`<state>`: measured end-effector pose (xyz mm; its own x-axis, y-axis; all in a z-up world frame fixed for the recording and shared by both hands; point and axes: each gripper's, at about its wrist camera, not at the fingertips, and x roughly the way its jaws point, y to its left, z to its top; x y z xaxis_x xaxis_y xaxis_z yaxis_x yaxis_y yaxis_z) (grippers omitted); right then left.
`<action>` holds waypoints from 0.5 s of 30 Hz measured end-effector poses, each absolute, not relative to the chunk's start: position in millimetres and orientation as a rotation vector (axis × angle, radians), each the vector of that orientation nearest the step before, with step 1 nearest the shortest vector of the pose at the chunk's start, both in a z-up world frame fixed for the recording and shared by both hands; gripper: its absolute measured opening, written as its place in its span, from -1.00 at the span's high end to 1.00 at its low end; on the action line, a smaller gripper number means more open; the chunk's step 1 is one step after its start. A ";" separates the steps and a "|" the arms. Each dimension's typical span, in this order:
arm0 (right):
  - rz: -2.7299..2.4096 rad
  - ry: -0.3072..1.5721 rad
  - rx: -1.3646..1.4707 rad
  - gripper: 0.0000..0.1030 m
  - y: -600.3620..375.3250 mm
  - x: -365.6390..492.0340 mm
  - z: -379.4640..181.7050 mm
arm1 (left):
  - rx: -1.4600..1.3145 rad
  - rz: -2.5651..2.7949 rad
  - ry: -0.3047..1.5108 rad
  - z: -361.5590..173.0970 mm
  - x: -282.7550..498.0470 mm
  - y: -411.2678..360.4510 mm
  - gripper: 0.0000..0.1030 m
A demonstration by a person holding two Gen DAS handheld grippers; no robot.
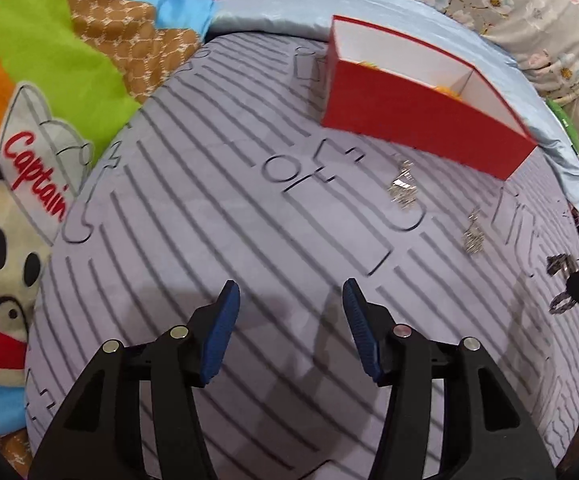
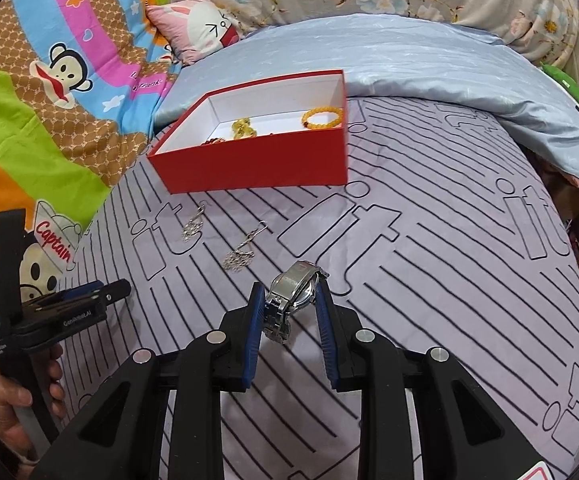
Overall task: Organize jewelry
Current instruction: 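Lift the silver watch with the right tool and carry it over the box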
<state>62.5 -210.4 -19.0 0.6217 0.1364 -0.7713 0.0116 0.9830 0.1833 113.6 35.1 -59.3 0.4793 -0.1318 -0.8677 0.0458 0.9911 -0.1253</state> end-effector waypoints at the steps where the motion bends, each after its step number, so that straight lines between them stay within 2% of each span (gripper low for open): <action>1: 0.066 0.900 0.180 0.53 -212.9 63.0 -19.0 | -0.084 -0.115 1.060 -58.8 115.3 30.6 0.01; 15: 0.079 0.805 0.161 0.53 -220.5 118.5 16.6 | -0.076 -0.143 1.043 -55.0 158.7 -13.9 0.01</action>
